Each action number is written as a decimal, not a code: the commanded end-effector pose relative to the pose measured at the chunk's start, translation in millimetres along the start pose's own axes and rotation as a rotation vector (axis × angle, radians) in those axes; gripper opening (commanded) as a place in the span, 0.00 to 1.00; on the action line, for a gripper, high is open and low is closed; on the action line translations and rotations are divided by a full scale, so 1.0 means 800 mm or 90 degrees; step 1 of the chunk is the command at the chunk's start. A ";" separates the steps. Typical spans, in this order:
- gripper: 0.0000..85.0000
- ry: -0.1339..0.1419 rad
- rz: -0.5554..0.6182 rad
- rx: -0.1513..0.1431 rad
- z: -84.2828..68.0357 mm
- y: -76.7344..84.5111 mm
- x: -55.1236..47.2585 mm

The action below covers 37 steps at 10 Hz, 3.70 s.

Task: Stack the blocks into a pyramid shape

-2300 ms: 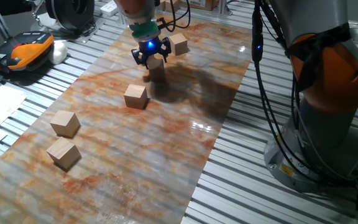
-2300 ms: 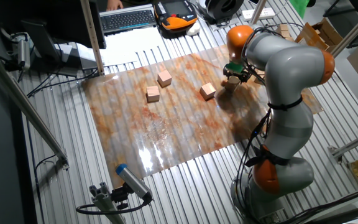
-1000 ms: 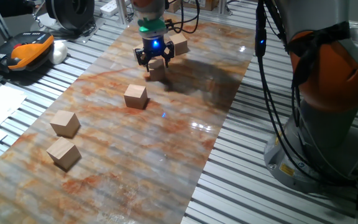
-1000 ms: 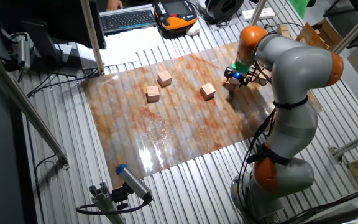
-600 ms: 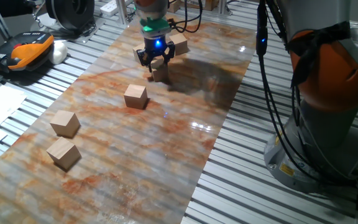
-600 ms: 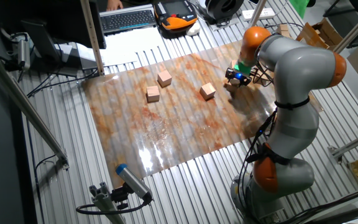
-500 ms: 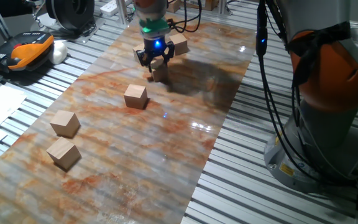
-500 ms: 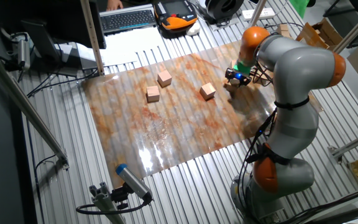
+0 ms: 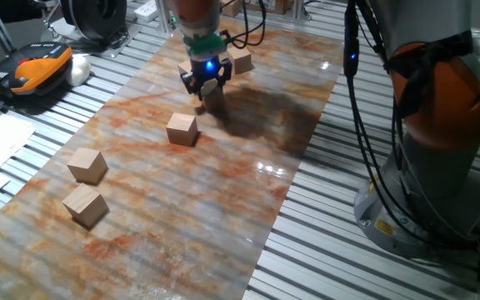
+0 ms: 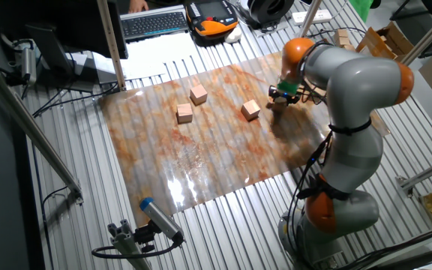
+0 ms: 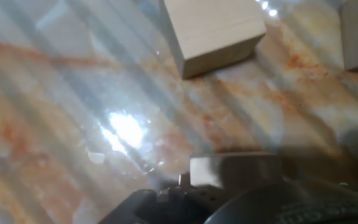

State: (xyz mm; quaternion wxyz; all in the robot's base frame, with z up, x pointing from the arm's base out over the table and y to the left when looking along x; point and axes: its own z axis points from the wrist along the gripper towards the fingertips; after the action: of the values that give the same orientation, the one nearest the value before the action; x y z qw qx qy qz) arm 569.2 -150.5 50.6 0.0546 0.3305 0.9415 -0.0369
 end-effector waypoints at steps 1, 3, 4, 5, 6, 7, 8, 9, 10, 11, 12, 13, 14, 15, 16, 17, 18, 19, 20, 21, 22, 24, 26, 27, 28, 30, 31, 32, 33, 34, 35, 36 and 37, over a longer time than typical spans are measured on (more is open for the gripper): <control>0.00 -0.003 -0.007 -0.006 -0.005 0.000 -0.004; 0.00 -0.013 -0.040 -0.025 -0.005 0.001 -0.003; 0.00 -0.016 -0.043 -0.026 -0.004 0.002 -0.002; 0.00 -0.017 -0.043 -0.027 -0.004 0.000 -0.002; 0.00 -0.016 -0.040 -0.020 -0.003 -0.003 0.000; 0.00 -0.011 -0.020 -0.006 -0.003 -0.010 0.002; 0.00 0.005 0.021 -0.003 -0.004 -0.017 0.002; 0.00 0.027 0.063 -0.016 -0.006 -0.025 0.002; 0.00 0.044 0.114 -0.024 -0.009 -0.028 0.000; 0.00 0.045 0.128 -0.025 -0.009 -0.030 0.001; 0.00 0.042 0.125 -0.024 -0.009 -0.032 0.001; 0.00 0.027 0.113 -0.011 -0.007 -0.029 0.002; 0.00 0.012 0.084 -0.004 -0.006 -0.026 0.004; 0.00 0.002 0.048 -0.011 -0.005 -0.024 0.005; 0.00 0.000 0.043 -0.012 -0.003 -0.021 0.007; 0.00 0.002 0.048 -0.014 -0.003 -0.021 0.007; 0.00 0.026 0.099 -0.029 -0.004 -0.022 0.008; 0.00 0.066 0.180 -0.063 -0.006 -0.025 0.007; 0.00 0.083 0.229 -0.074 -0.009 -0.030 0.006; 0.00 0.084 0.287 -0.063 -0.010 -0.031 0.006; 0.00 0.070 0.330 -0.025 -0.011 -0.031 0.006; 0.00 0.059 0.382 0.016 -0.011 -0.028 0.008; 0.00 0.059 0.443 0.033 -0.012 -0.023 0.012; 0.00 0.068 0.465 0.020 -0.016 -0.024 0.012; 0.00 0.073 0.494 0.018 -0.020 -0.024 0.013; 0.00 0.068 0.535 0.046 -0.024 -0.022 0.013; 0.00 0.066 0.539 0.052 -0.024 -0.021 0.013; 0.00 0.064 0.546 0.060 -0.023 -0.019 0.014; 0.00 0.063 0.552 0.065 -0.023 -0.017 0.015; 0.00 0.064 0.560 0.068 -0.022 -0.016 0.015; 0.00 0.069 0.567 0.060 -0.022 -0.016 0.015; 0.00 0.071 0.575 0.057 -0.022 -0.015 0.016; 0.00 0.072 0.580 0.060 -0.022 -0.013 0.016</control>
State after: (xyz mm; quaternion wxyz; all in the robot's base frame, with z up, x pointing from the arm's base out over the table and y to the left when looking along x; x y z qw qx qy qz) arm 551.2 -148.3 66.5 0.0012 0.6637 0.7472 -0.0348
